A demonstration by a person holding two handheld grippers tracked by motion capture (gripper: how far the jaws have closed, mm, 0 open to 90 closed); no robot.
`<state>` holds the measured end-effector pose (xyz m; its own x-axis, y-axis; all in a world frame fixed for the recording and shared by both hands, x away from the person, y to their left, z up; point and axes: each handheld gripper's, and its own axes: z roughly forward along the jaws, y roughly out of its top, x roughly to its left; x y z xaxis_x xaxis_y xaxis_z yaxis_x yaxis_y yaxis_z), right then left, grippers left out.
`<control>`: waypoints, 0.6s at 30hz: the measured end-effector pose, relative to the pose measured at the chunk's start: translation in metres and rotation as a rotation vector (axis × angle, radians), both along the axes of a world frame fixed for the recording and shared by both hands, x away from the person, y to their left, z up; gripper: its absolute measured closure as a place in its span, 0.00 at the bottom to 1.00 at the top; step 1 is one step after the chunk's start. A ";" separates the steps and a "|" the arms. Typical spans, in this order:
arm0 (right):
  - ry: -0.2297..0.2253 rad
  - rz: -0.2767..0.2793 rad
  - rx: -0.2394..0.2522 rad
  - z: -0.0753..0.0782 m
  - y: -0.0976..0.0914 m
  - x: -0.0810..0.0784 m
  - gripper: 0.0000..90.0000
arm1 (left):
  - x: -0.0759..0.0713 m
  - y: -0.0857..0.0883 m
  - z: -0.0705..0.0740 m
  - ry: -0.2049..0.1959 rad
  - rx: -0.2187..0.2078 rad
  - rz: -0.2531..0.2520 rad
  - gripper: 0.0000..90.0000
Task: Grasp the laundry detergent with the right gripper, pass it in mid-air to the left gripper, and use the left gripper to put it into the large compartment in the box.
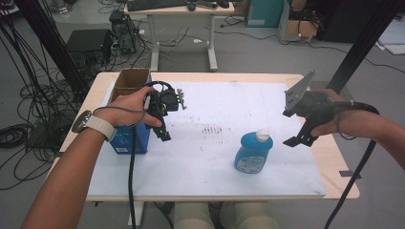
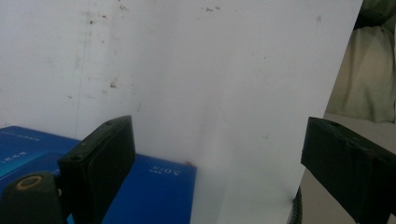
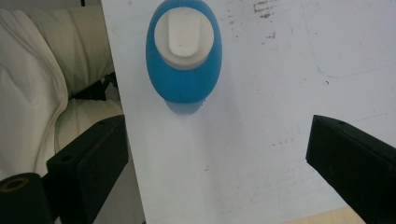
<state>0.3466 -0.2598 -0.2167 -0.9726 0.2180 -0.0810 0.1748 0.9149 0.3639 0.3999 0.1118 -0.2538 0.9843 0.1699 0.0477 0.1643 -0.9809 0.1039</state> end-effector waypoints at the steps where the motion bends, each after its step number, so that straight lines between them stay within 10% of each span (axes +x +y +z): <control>1: 0.000 0.000 0.000 0.000 0.000 0.000 0.07 | 0.000 0.000 0.000 0.000 -0.002 -0.002 0.11; 18: -0.010 0.007 -0.004 0.002 0.001 -0.006 0.07 | -0.003 0.001 0.001 -0.010 0.014 0.011 0.11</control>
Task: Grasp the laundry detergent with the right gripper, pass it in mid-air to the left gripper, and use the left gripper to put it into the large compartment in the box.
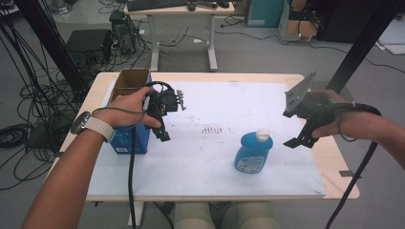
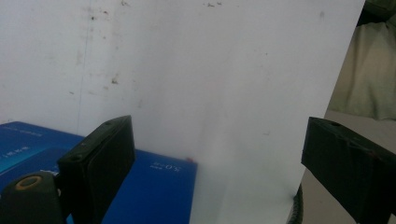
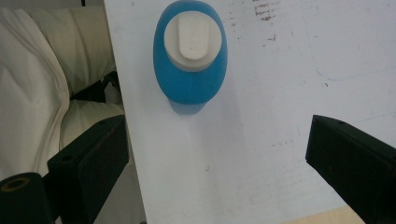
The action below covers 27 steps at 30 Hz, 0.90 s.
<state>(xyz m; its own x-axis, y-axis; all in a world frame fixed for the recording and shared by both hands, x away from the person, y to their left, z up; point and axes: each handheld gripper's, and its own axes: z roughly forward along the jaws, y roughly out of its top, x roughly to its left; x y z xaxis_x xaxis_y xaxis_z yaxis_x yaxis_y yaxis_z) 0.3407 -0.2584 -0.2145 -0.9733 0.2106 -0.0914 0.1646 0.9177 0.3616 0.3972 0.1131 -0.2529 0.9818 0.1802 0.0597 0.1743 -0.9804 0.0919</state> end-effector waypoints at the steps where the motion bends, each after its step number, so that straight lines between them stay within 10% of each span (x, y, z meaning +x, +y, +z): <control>1: -0.001 0.000 0.001 0.000 0.000 0.000 0.07 | 0.000 0.000 0.001 -0.004 -0.001 0.001 0.11; 27: 0.002 0.009 0.041 -0.006 -0.002 -0.006 0.07 | -0.003 0.003 0.004 -0.024 -0.070 -0.040 0.11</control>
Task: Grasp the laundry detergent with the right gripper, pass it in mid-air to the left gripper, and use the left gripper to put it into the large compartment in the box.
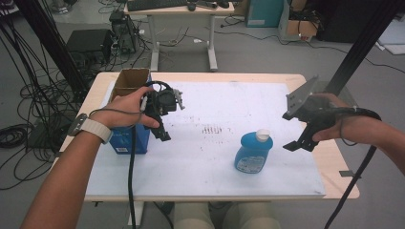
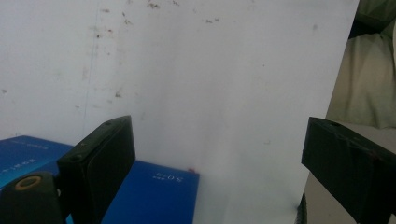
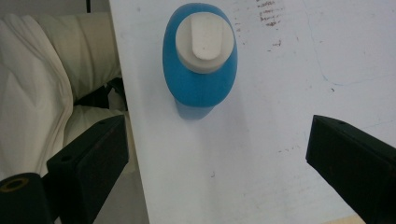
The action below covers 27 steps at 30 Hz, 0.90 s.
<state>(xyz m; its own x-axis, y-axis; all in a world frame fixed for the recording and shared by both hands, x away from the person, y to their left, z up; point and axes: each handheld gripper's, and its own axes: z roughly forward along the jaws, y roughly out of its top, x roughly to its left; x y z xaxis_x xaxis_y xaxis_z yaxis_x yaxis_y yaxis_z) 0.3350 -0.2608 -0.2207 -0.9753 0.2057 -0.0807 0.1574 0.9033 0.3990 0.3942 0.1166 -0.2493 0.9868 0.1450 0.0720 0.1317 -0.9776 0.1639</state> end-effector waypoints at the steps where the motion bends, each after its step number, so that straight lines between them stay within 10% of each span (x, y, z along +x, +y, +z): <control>1: 0.000 0.000 0.000 0.000 0.000 0.000 0.07 | 0.000 0.000 0.000 0.000 -0.003 -0.002 0.11; 27: 0.024 -0.032 0.107 -0.017 -0.010 -0.004 0.06 | -0.003 -0.006 0.003 -0.021 -0.012 -0.024 0.11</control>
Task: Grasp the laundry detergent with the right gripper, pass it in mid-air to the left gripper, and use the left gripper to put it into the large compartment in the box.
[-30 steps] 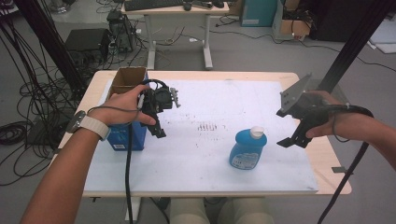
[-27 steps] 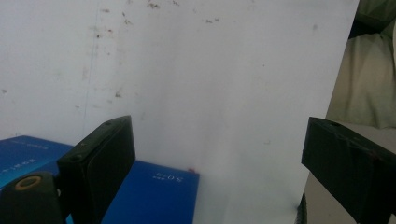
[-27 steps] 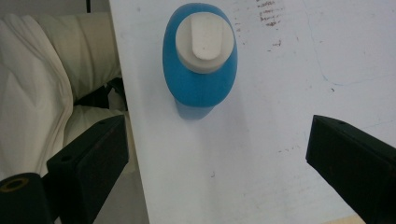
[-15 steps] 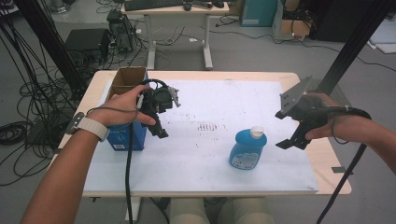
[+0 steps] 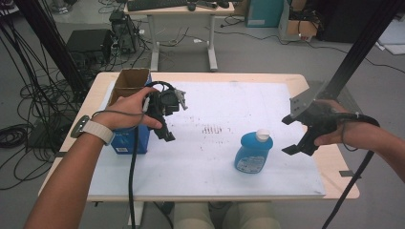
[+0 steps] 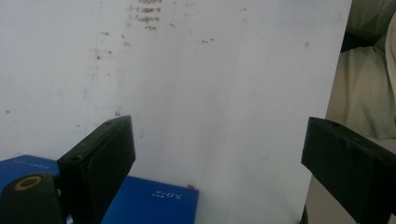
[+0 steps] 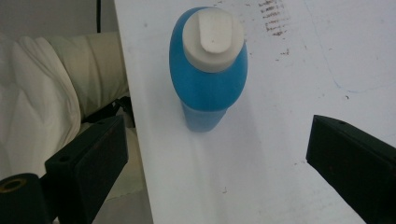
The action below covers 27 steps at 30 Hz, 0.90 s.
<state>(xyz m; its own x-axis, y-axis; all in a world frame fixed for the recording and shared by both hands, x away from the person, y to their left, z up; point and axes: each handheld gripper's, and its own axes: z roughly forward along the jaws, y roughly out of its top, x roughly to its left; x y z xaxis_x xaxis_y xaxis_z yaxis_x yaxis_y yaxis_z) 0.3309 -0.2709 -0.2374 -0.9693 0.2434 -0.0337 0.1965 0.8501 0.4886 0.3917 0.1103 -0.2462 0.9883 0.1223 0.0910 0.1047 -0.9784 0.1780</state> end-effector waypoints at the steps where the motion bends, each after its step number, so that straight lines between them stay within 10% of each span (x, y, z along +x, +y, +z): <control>1: -0.003 0.002 0.005 -0.001 0.000 0.000 0.06 | 0.000 0.000 0.000 0.003 0.003 0.001 0.10; 27: -0.034 0.005 0.144 -0.045 -0.010 0.004 0.06 | 0.000 0.001 0.000 -0.012 -0.009 0.017 0.11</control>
<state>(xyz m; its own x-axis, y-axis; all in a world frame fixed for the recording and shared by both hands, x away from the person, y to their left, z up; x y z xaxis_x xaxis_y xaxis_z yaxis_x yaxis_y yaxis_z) 0.3346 -0.2810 -0.2829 -0.9695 0.2429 -0.0313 0.1736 0.7715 0.6121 0.3914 0.1117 -0.2459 0.9849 0.1401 0.1020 0.1192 -0.9749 0.1879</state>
